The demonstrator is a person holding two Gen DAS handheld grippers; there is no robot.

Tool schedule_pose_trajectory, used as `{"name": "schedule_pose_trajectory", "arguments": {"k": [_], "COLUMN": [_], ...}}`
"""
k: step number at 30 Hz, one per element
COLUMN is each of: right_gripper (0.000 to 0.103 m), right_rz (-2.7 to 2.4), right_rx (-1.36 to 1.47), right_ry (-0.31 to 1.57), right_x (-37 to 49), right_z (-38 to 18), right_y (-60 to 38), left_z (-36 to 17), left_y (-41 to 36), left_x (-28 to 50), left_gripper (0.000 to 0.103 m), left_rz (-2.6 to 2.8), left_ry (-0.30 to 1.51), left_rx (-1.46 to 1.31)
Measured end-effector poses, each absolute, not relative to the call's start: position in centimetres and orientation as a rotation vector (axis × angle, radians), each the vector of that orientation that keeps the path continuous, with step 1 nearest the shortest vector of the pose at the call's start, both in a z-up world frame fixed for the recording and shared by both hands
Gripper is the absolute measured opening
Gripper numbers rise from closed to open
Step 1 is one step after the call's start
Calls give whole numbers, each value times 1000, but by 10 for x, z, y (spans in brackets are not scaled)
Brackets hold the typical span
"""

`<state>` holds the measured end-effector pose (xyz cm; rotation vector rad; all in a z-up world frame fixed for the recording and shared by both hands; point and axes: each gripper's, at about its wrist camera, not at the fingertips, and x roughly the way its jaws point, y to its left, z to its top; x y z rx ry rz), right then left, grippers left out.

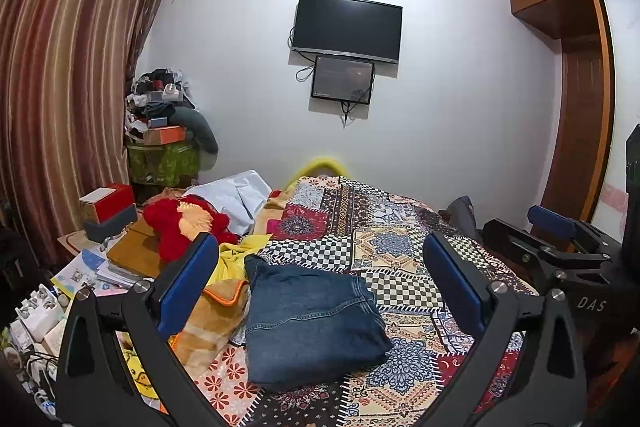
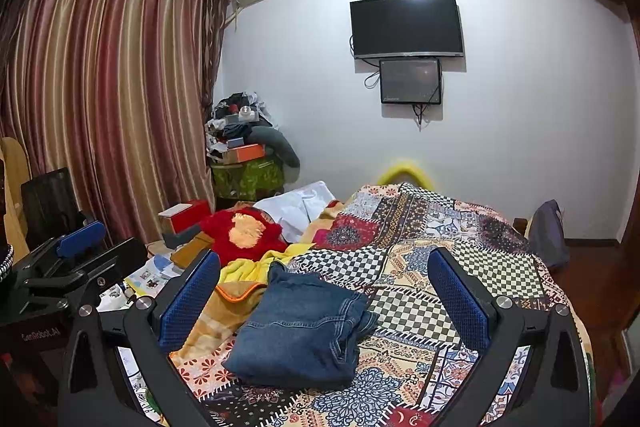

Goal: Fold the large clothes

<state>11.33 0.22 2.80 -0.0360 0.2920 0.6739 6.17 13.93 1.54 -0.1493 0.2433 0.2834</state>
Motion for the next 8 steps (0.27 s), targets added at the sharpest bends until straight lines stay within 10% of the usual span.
{"name": "schedule_pose_trajectory", "arguments": {"k": [8], "right_gripper": [103], "right_rz": [672], "right_rx": [-27], "right_ry": [300], "right_x": [114], "right_z": [28], "right_y": [1], "left_z": [14], "left_y": [140], "left_x": [65], "left_gripper": [103], "left_rz": [268], "left_ry": [255], "left_rx": [-148]}}
